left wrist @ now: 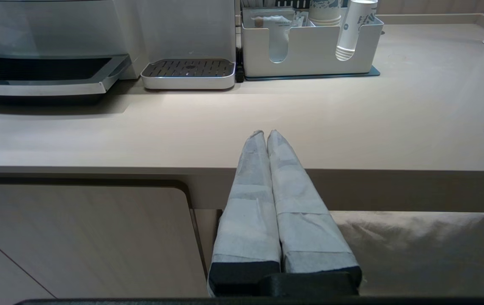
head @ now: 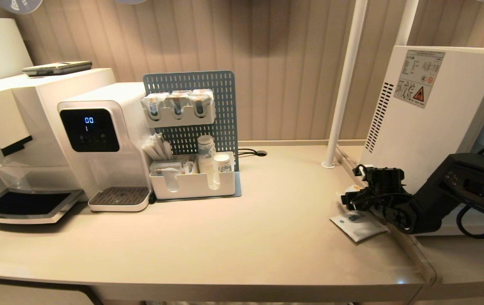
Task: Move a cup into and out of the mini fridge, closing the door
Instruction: Put the yoghurt in the freezer
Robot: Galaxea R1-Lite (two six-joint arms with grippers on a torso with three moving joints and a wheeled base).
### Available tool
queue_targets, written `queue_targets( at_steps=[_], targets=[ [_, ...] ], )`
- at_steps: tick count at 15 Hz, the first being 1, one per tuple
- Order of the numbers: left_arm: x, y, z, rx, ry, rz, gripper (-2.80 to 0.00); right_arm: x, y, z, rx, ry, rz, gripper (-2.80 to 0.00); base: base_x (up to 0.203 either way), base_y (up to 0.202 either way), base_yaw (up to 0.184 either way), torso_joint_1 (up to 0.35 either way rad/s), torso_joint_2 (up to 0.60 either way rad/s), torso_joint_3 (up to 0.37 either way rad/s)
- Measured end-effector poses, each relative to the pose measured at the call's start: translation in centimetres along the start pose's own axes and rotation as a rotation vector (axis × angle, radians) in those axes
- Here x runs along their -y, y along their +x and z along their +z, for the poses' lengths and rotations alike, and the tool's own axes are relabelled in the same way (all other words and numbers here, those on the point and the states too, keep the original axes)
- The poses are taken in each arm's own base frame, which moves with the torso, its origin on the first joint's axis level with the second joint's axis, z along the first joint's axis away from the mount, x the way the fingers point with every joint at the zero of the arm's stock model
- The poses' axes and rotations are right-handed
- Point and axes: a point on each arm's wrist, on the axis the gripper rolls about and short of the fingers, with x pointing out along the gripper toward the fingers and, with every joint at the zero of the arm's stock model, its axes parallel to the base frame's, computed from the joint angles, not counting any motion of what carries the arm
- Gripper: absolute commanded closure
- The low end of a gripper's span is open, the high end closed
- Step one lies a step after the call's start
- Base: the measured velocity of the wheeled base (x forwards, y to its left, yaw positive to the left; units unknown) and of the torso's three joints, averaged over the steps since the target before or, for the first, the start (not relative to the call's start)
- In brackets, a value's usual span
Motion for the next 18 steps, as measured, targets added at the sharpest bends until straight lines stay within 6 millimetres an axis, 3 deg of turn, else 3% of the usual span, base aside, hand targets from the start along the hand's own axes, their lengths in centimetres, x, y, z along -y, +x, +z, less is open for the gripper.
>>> queue_targets(
  at_steps=[7,10,14,18],
  targets=[
    [0.0,0.0,0.0,0.000,0.000,0.000,0.00,0.0,-0.4,0.1,-0.012,0.007,0.002,0.00,0.000,0.000,0.000,0.000,0.00,0.000],
    [0.0,0.0,0.0,0.000,0.000,0.000,0.00,0.2,-1.5,0.5,-0.011,0.016,0.003,0.00,0.000,0.000,0.000,0.000,0.00,0.000],
    [0.0,0.0,0.0,0.000,0.000,0.000,0.00,0.6,-5.6,2.3,0.022,0.039,0.025,0.00,0.000,0.000,0.000,0.000,0.00,0.000],
    [0.0,0.0,0.0,0.000,0.000,0.000,0.00,1.2,-12.4,3.9,0.082,0.065,0.036,0.00,0.000,0.000,0.000,0.000,0.00,0.000]
  ],
)
